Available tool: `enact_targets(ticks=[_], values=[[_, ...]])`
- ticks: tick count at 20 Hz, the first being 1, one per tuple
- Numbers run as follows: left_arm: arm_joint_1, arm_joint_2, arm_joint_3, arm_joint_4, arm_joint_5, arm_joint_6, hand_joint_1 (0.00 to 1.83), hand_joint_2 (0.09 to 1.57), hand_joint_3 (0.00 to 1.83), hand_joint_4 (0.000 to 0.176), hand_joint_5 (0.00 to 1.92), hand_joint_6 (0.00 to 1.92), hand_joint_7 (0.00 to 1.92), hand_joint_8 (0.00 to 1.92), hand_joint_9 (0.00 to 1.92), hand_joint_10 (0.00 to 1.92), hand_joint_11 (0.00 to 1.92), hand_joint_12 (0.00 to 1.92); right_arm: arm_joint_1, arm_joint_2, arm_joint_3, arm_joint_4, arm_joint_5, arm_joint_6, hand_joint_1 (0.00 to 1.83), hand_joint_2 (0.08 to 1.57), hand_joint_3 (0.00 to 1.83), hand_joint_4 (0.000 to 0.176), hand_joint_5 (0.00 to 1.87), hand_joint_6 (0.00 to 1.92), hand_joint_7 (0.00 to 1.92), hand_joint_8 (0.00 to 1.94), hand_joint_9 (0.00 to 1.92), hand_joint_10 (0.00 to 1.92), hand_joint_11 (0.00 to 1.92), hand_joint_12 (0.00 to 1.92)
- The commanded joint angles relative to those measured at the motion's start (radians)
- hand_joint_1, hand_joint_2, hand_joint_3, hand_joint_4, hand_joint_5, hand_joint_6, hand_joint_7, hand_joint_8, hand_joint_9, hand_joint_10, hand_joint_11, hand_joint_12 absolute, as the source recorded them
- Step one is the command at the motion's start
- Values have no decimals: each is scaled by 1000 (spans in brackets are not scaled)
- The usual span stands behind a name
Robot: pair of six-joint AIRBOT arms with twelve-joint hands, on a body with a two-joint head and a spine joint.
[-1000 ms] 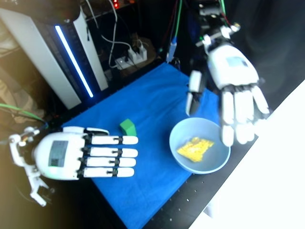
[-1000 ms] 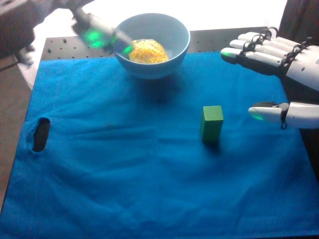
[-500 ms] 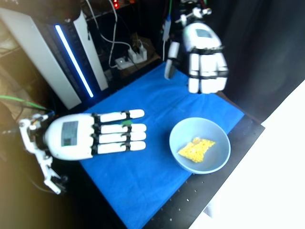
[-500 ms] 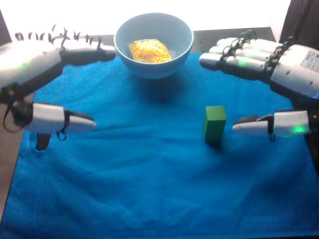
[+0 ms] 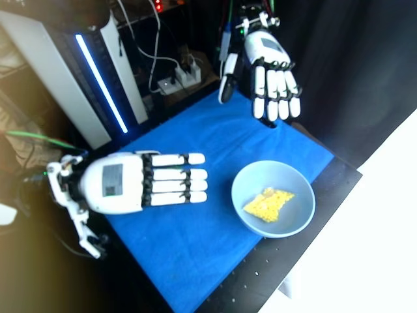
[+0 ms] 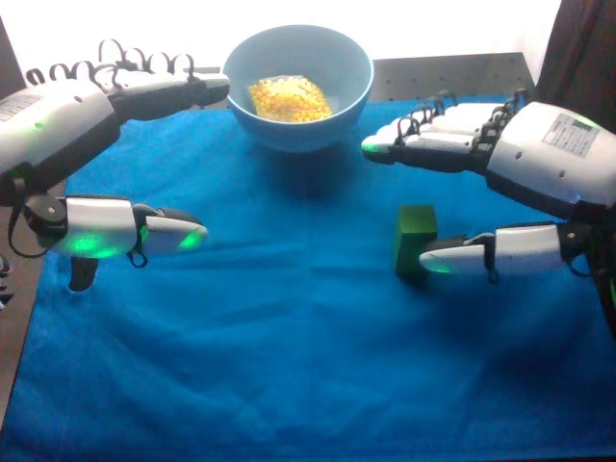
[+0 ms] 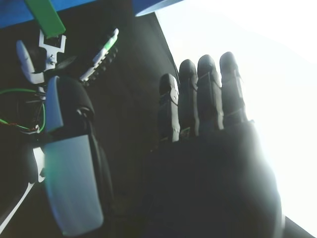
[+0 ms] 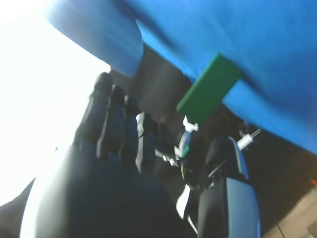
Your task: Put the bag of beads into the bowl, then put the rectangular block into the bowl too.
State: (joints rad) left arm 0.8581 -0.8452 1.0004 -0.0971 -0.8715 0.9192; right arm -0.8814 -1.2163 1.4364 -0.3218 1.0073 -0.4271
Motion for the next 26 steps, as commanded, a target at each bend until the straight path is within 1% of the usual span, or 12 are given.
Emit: enact_targets(ticks=[1, 2, 3, 5, 6, 7, 8, 9, 10, 18, 22, 26], values=[[-6, 0, 1, -11, -146, -7, 850, 989, 0, 34, 275, 0, 259, 1, 173, 0, 0, 192, 18, -9, 4, 31, 104, 1, 708, 1130, 0, 10, 414, 8, 546, 12, 569, 3, 336, 440], [-6, 0, 1, -12, -146, -7, 853, 992, 1, 42, 266, 1, 256, 1, 178, 2, 0, 221, 20, -15, 7, 31, 102, 1, 758, 1128, 1, 11, 494, 4, 694, 19, 687, 35, 179, 1019], [-6, 0, 1, -12, -146, -9, 876, 990, 0, 40, 274, 2, 278, 4, 192, 5, 0, 250, 22, -17, 9, 31, 101, 1, 791, 1128, 0, 0, 552, 11, 788, 52, 771, 87, 244, 1211], [-6, -1, 1, -12, -146, -11, 879, 987, 0, 40, 276, 2, 279, 2, 196, 5, 0, 258, 27, -21, 11, 31, 100, 1, 797, 1131, 0, 0, 645, 0, 855, 171, 636, 769, 322, 1486], [-5, -2, 1, -14, -144, -11, 871, 985, 0, 40, 275, 1, 281, 2, 206, 6, 0, 300, 29, -23, 13, 32, 100, 1, 838, 1129, 0, 0, 807, 25, 872, 554, 661, 1125, 404, 1713], [-3, -2, 1, -16, -144, -11, 871, 985, 0, 40, 275, 1, 281, 2, 206, 6, 0, 300, 30, -24, 14, 32, 100, 1, 838, 1129, 0, 0, 807, 25, 872, 554, 661, 1125, 404, 1713], [-1, -2, 1, -19, -143, -11, 863, 987, 0, 33, 267, 0, 278, 0, 209, 4, 0, 344, 31, -25, 15, 33, 100, 1, 963, 1186, 1, 119, 824, 1169, 850, 1015, 714, 1426, 516, 1898], [1, -2, 1, -21, -141, -11, 871, 987, 0, 26, 276, 4, 290, 5, 215, 6, 0, 353, 31, -25, 16, 34, 100, 1, 1020, 1172, 0, 36, 866, 1147, 932, 1079, 833, 1445, 663, 1879], [4, -2, 1, -23, -141, -11, 872, 988, 0, 23, 278, 4, 293, 5, 216, 6, 0, 355, 31, -25, 17, 34, 99, 1, 1046, 1171, 0, 0, 876, 1143, 967, 1056, 900, 1388, 745, 1797], [13, -3, 1, -32, -137, -11, 838, 975, 0, 44, 294, 2, 307, 1, 215, 4, 0, 354, 79, -20, 25, 24, 124, 1, 1111, 1204, 0, 0, 816, 1234, 974, 1265, 1007, 1570, 935, 1823], [18, -5, 1, -36, -137, -11, 814, 973, 0, 65, 291, 0, 298, 1, 211, 3, 0, 310, 215, -20, 49, -4, 137, 1, 1121, 1173, 0, 0, 872, 1148, 1008, 1203, 1049, 1562, 948, 1832], [19, -11, 5, -39, -138, -11, 791, 983, 1, 56, 298, 1, 272, 1, 213, 1, 0, 237, 349, -100, 143, 24, 106, 1, 1128, 1166, 0, 0, 884, 1123, 977, 1286, 1037, 1595, 1001, 1803]])
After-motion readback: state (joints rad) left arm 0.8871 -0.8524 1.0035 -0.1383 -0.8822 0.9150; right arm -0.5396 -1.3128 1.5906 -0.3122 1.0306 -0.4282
